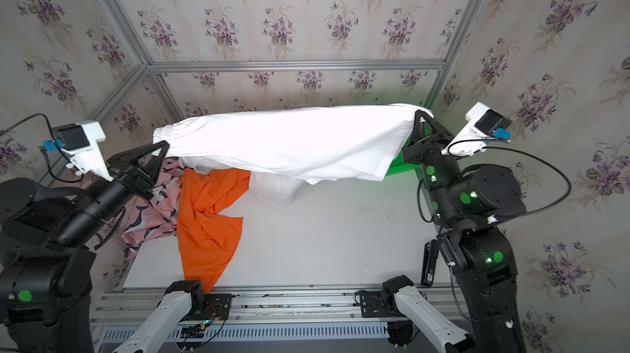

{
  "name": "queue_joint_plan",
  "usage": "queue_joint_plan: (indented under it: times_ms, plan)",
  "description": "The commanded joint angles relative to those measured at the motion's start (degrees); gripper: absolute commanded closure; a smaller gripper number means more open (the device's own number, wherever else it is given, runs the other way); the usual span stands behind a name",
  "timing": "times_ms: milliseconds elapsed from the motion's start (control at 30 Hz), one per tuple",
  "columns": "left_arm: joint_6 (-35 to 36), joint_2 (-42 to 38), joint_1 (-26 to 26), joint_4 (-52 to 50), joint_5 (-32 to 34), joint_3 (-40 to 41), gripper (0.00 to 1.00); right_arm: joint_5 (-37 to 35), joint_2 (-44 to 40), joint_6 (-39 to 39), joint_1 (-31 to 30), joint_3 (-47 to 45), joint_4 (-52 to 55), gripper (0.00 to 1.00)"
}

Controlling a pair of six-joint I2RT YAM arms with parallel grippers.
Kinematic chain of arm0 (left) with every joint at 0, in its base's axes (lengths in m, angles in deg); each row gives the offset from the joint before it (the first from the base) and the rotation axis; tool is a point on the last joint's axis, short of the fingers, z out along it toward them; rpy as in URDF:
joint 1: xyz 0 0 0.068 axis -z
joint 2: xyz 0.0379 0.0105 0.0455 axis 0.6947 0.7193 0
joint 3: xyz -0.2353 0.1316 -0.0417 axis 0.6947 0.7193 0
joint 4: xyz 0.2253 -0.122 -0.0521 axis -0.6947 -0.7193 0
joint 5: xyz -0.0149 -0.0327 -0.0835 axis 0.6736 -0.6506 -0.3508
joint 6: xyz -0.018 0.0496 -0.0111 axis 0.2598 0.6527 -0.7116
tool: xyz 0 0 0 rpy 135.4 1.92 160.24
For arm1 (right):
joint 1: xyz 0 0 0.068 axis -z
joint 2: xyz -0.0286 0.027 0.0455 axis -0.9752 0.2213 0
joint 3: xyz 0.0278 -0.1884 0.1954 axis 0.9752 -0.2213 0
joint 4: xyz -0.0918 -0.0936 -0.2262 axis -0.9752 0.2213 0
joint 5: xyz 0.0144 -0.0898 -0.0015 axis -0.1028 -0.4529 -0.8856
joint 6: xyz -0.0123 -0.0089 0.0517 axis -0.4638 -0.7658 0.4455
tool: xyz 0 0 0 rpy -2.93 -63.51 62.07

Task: Roll up the shorts
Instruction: Fold the shorts at the center of the board.

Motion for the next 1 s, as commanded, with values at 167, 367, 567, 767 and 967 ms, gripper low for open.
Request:
queue_joint_plan:
  times_ms: [167, 367, 567, 767, 967]
  plan:
    - [-10.3, 10.5, -0.17, 4.7, -4.58, -7.57, 1.0, -14.24, 18.49, -8.58, 0.28, 23.16, 2.49, 1.0]
    - [-8.94, 15.17, 3.65, 5.46, 0.57, 9.65, 1.0, -19.05, 29.54, -8.96, 1.11, 16.46, -0.54, 1.0]
    - [-6.94, 33.9, 8.14, 15.37, 5.23, 26.64, 1.0, -12.64, 41.28, -4.72, 5.77, 0.57, -11.54, 1.0]
    - [-4.0, 56.42, 7.98, 16.7, 4.06, 16.61, 1.0, -8.68, 54.82, -0.96, 7.64, 2.78, -11.78, 1.0]
    - [-1.59, 62.1, 7.71, 11.56, 4.95, 7.23, 1.0, -1.99, 54.51, 1.76, 7.64, 3.18, -6.49, 1.0]
